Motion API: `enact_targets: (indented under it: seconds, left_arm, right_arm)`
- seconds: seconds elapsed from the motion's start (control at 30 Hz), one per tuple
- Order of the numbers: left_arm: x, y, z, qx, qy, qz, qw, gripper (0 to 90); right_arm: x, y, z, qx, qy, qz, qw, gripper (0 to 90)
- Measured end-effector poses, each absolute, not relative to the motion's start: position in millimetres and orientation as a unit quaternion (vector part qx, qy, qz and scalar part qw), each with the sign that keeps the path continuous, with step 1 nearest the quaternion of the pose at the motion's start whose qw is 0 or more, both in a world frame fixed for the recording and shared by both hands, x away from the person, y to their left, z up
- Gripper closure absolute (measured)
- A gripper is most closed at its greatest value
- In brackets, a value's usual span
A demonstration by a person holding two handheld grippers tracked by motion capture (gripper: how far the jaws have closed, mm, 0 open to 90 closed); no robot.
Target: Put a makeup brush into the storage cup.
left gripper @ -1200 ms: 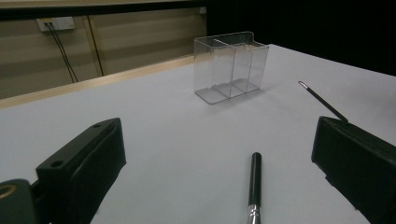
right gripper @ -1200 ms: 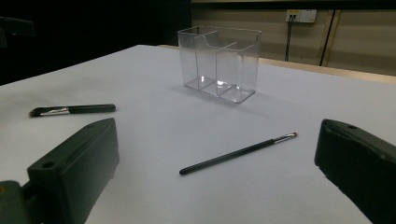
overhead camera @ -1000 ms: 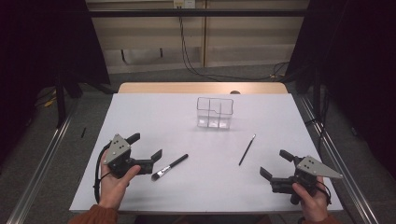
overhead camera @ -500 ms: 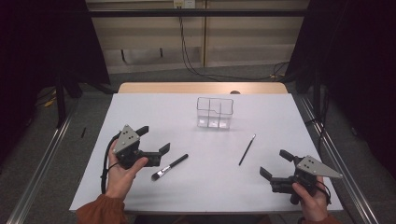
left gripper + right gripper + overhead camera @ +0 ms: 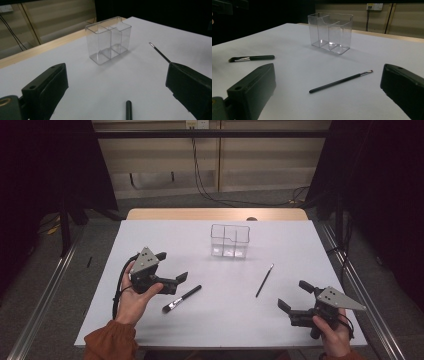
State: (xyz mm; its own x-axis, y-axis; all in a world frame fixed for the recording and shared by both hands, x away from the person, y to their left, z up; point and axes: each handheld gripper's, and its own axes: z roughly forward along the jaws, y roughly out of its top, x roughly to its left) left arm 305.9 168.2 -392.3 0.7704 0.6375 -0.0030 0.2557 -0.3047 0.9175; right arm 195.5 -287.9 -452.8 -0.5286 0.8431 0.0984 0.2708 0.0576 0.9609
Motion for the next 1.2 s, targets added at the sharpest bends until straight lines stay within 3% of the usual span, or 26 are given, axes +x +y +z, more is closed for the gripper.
enact_targets:
  seconds: [0.53, 1.0, 1.2]
  left_arm:
    - [316, 159, -395, 0.855, 0.291, 0.122, 0.411, 5.5]
    - [316, 152, -400, 0.887, 0.289, 0.104, 0.344, 5.6]
    - [319, 149, -401, 0.902, 0.296, 0.068, 0.309, 6.8]
  right_arm:
    - [196, -287, -453, 0.413, 0.678, 0.551, 0.256, 0.0]
    - [196, -287, -453, 0.413, 0.678, 0.551, 0.256, 0.0]
    - [196, -287, -453, 0.413, 0.679, 0.551, 0.256, 0.0]
